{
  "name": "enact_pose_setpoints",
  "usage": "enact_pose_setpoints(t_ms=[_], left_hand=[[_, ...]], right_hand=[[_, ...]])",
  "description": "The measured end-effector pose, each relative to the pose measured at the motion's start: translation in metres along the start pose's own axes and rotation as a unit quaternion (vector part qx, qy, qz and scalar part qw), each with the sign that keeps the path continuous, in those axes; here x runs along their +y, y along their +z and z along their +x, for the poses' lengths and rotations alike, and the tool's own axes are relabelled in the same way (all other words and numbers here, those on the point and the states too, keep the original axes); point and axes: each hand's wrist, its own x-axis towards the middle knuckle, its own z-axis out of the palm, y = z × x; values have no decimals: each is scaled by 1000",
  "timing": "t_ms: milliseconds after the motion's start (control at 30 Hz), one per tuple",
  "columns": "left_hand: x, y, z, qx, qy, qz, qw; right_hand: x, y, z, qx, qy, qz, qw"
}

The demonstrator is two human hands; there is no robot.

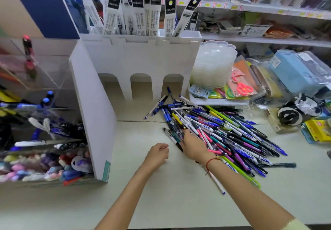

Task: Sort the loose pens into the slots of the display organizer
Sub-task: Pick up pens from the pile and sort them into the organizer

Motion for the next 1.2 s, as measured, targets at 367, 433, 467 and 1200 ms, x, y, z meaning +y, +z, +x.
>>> enact_pose_setpoints(t_ms=[367,433,467,1200], left_hand=[[37,-6,-27,-88,24,-133,987],[41,-4,-32,-103,38,-150,983],[41,-3,-33,-88,42,-151,984],[37,-158,-160,31,162,-185,969]], right_hand=[[-4,-73,-67,-245,-14,510,825],[-12,-76,-71,-276,-25,502,819],[-16,-78,-72,-286,-26,491,822],[-162,-124,-129,-298,-139,379,865]])
